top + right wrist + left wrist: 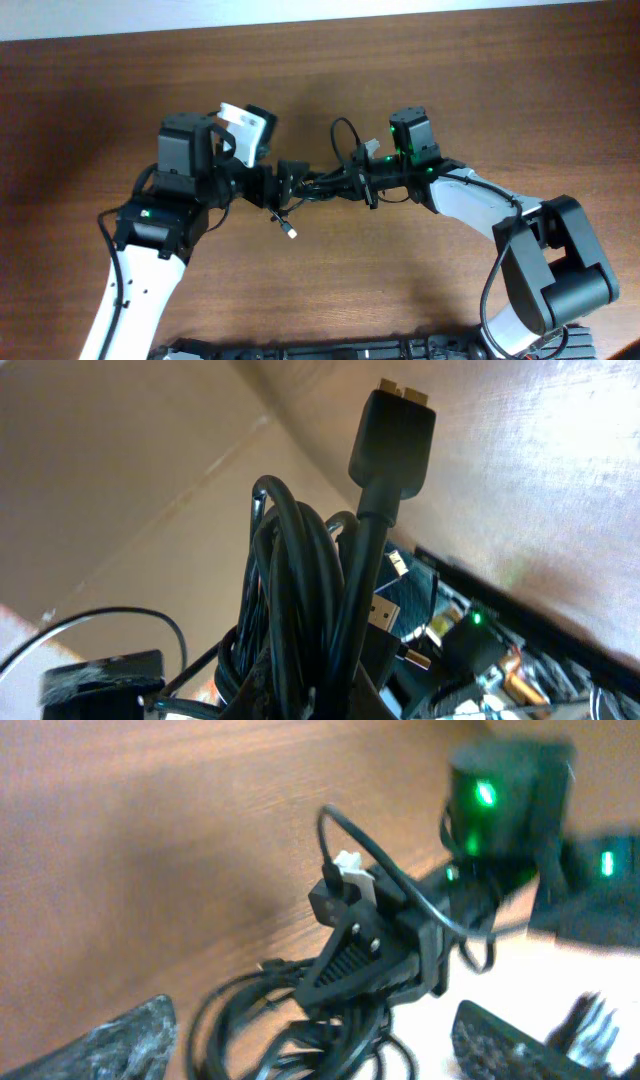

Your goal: Untangle cables

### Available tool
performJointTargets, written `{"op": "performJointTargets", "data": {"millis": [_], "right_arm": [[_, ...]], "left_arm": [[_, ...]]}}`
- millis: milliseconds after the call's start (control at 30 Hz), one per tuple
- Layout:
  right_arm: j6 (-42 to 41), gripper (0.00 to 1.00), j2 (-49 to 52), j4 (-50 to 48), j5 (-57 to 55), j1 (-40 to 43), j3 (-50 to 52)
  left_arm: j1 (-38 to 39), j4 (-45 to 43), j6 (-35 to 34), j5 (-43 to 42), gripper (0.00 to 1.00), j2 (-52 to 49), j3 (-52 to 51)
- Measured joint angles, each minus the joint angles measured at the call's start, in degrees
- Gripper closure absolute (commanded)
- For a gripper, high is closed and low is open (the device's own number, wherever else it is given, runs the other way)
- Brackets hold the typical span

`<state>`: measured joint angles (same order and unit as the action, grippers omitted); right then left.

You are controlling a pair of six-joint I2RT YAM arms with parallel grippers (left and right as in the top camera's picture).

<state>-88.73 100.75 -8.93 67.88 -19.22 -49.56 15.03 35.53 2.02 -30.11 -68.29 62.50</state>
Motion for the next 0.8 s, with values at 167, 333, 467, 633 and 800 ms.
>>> {"op": "performJointTargets", "data": {"millis": [167,333,467,633,800], "right_arm": [[0.28,0.96,0.00,-0.04,6.47,0.02,0.00],[0.50,0.96,0.00,0.00,7.26,0.02,0.00],[0.70,0.96,0.00,-0.02,6.97,0.02,0.00],[0.63,0.96,0.00,-0.02,6.01,0.02,0.00],[0.61,0.96,0.00,-0.02,3.15,0.02,0.00]], "left_arm": [[3.37,5.73,26.80,1.44,0.17,0.00,0.09],[3.41,8.74,38.99,2.51,0.13,0.00,0.11],[3.41,11.54,42.88,2.43,0.01,-0.02,0.09],[3.41,9.97,41.16,0.92,0.01,0.61,1.62],[3.52,15.96,36.17,-4.09,0.13,2.45,3.74]]}}
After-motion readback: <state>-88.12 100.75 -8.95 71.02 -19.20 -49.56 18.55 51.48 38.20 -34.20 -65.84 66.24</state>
